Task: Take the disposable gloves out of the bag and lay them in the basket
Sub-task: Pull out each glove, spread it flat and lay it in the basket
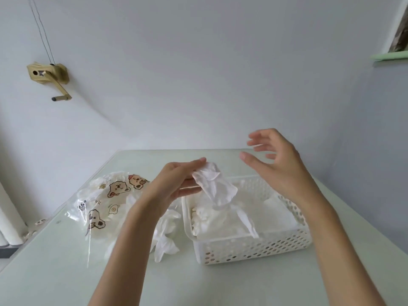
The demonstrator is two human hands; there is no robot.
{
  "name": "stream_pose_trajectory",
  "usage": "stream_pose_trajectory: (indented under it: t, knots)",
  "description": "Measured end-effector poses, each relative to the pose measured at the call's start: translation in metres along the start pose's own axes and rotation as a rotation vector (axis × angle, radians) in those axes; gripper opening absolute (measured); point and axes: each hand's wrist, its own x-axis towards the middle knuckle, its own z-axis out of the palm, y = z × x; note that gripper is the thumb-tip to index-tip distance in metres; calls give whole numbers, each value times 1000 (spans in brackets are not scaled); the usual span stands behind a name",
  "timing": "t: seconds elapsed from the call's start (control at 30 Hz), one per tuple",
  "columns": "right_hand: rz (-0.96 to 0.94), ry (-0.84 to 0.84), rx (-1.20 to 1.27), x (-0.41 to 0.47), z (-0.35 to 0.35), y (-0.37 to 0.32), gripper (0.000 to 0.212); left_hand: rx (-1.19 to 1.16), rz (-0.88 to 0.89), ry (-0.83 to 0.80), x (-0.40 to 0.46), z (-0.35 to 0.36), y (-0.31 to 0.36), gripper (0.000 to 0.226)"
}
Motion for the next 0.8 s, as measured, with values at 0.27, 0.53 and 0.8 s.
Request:
stream_pose_trajectory:
  t: [0.27, 0.53, 0.8]
  knots:
    - [-121, -105, -391, -12, 37, -11, 49, -71, -20, -12, 11, 21, -3, 33]
    - [15, -212, 138, -1, 19, -3, 16, 573, 363, -59, 11, -9, -14, 70]
    - [170, -304, 317, -2, -18, -3, 24, 276, 372, -81, 11, -3, -18, 16]
